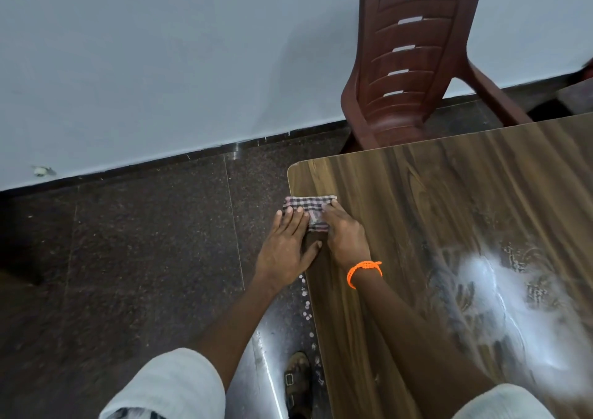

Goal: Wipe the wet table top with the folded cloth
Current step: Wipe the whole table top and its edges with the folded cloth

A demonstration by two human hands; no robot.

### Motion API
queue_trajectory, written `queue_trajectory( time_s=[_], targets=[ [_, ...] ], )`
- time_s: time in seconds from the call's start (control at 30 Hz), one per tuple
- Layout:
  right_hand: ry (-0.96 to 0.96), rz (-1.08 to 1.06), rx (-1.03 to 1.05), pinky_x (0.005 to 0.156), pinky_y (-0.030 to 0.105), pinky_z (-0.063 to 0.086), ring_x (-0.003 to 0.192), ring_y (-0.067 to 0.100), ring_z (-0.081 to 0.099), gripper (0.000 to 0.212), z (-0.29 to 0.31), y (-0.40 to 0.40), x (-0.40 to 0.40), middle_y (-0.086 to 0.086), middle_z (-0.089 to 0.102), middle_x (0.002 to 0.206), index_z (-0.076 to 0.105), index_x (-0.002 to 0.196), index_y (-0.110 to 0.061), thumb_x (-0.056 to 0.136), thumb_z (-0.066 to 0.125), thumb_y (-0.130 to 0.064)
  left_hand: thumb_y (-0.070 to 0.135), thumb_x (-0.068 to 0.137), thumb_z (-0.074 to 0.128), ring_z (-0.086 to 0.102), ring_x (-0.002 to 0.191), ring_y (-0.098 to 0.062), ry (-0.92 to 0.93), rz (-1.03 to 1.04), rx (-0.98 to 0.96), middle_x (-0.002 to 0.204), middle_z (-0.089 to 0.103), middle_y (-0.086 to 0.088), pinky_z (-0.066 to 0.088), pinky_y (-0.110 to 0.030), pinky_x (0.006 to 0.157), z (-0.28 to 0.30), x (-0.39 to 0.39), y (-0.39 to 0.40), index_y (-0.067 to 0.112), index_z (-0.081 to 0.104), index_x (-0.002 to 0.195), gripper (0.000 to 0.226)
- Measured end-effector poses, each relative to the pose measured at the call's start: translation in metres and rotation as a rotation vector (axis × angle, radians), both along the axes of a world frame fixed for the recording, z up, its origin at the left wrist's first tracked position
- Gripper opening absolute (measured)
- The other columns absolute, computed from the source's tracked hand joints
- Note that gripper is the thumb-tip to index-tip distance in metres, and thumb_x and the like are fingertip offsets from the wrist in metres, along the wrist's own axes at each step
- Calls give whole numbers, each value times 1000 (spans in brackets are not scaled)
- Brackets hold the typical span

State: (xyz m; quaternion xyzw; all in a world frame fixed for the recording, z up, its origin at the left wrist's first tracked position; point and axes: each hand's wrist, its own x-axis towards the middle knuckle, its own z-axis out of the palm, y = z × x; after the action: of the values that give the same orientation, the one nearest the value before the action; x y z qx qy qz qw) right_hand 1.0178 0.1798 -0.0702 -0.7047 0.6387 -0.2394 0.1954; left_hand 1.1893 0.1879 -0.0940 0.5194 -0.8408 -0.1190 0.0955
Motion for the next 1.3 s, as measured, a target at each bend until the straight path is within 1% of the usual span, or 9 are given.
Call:
queue_trajectory(
  time_s=[0.07, 0.2, 0.37, 0.43, 0.7, 0.87, 1.0, 1.17, 1.3],
  targets=[
    [-6, -8, 18, 98, 43, 49, 131, 25, 47, 33, -2, 17, -2, 11, 63, 127, 66, 114, -4, 85, 55, 7, 56, 104, 38, 27, 154, -30, -5, -4, 2, 160, 39, -17, 15, -48, 128, -2, -1, 15, 4, 40, 154, 72],
    [-34, 28, 16, 104, 40, 44, 133, 26, 45, 37, 1, 64, -11, 13, 61, 130, 65, 118, -2, 85, 53, 8, 57, 104, 35, 27, 154, -30, -23, -8, 17, 160, 40, -17, 16, -48, 127, -1, -5, 64, 4, 40, 154, 74],
    [-44, 66, 37, 105, 39, 43, 133, 26, 45, 38, 2, 124, -22, 14, 60, 130, 63, 120, 2, 84, 53, 11, 60, 104, 29, 17, 157, -27, -67, 29, 57, 164, 33, -14, 11, -46, 129, -1, -16, 133, 8, 31, 158, 76],
    [-35, 71, 58, 107, 35, 41, 134, 24, 44, 39, 2, 148, -25, 13, 60, 131, 63, 121, 1, 85, 53, 9, 61, 104, 28, 14, 157, -26, -78, 42, 75, 165, 31, -13, 10, -46, 129, -1, -20, 159, 9, 29, 159, 76],
    [-12, 102, 89, 108, 32, 40, 136, 17, 41, 39, 4, 253, -40, 8, 58, 134, 63, 123, -5, 87, 53, 7, 62, 105, 27, 7, 158, -22, -100, 52, 106, 168, 24, -9, 5, -42, 130, 1, -33, 270, 12, 24, 161, 75],
    [-1, 86, 116, 106, 32, 42, 135, 16, 41, 40, 5, 307, -45, 6, 59, 133, 65, 118, -7, 84, 52, 11, 60, 105, 27, 8, 158, -22, -99, 54, 121, 168, 24, -9, 4, -43, 130, 5, -40, 325, 12, 24, 161, 74],
    [12, 58, 152, 107, 23, 35, 137, 13, 38, 36, 7, 356, -48, 5, 57, 135, 63, 124, -6, 91, 52, 2, 57, 105, 31, 12, 158, -22, -83, 49, 139, 167, 28, -9, 5, -42, 130, 10, -45, 372, 12, 27, 160, 71],
    [80, 7, 216, 106, 29, 39, 142, 8, 26, 34, 10, 416, -48, -1, 48, 144, 55, 132, -9, 100, 43, -12, 57, 103, 33, 9, 158, -22, -63, 29, 166, 167, 26, -9, 0, -40, 128, 11, -50, 424, 11, 28, 160, 74],
    [122, 6, 262, 107, 28, 37, 144, 9, 21, 39, 13, 461, -49, -3, 44, 147, 53, 134, -11, 96, 46, -6, 56, 100, 33, 10, 158, -23, -78, -34, 201, 167, 27, -9, 2, -43, 129, 18, -50, 451, 11, 29, 160, 75]
  ],
)
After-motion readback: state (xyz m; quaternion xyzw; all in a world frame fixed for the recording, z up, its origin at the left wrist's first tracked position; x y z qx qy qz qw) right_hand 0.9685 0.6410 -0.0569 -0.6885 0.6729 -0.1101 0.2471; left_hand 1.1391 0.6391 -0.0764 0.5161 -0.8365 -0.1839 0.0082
